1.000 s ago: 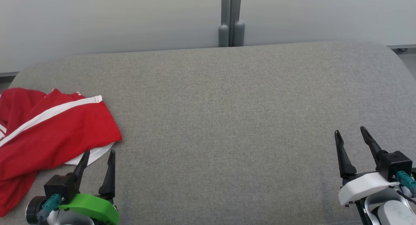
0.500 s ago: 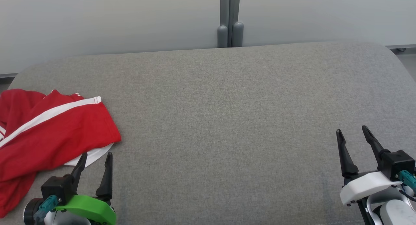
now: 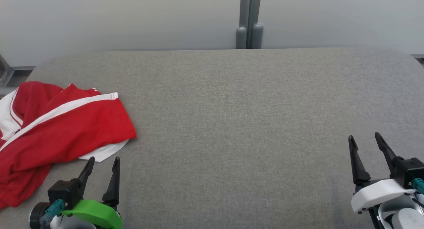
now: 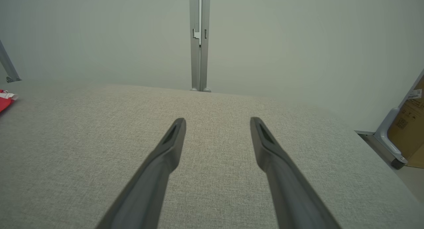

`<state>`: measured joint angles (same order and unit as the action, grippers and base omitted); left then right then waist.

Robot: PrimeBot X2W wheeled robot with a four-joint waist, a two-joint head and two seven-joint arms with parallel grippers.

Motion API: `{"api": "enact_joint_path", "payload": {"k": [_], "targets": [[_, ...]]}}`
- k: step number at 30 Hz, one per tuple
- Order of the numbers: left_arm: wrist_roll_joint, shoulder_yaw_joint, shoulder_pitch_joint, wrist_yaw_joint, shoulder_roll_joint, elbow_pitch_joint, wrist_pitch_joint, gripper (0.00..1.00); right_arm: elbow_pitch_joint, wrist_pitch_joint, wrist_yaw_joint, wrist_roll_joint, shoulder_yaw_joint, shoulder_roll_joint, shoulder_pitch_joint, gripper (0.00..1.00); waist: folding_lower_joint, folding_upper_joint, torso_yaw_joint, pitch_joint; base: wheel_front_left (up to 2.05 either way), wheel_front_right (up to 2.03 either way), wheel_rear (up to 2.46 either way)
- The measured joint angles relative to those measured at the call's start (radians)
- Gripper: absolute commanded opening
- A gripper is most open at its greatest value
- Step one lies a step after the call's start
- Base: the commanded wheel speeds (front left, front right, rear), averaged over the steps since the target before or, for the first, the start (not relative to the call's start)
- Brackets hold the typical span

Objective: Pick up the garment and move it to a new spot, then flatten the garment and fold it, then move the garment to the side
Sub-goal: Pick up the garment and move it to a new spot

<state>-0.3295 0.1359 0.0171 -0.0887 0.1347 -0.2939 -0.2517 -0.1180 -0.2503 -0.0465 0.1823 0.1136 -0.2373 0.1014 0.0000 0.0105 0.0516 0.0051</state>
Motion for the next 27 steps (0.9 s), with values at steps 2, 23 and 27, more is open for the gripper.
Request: {"api": "enact_joint_path", "payload": {"k": [2, 23, 27], "targets": [[0.0, -0.005, 0.0, 0.0, -0.002, -0.006, 0.0, 1.0, 0.0, 0.0, 0.004, 0.0, 0.001, 0.001, 0.0, 1.0, 0.0, 0.0, 0.019, 0.0, 0.0, 0.0, 0.0], [0.0, -0.106, -0.02, 0.001, -0.006, -0.032, 0.0, 1.0, -0.016, 0.0, 0.059, -0.027, 0.066, 0.046, -0.011, 1.0, 0.0, 0.0, 0.264, -0.029, 0.0, 0.0, 0.0], [0.0, -0.115, -0.038, 0.001, 0.0, -0.032, 0.0, 1.0, -0.018, 0.0, 0.064, -0.033, 0.07, 0.048, -0.011, 1.0, 0.0, 0.0, 0.278, -0.037, 0.0, 0.0, 0.0]]}}
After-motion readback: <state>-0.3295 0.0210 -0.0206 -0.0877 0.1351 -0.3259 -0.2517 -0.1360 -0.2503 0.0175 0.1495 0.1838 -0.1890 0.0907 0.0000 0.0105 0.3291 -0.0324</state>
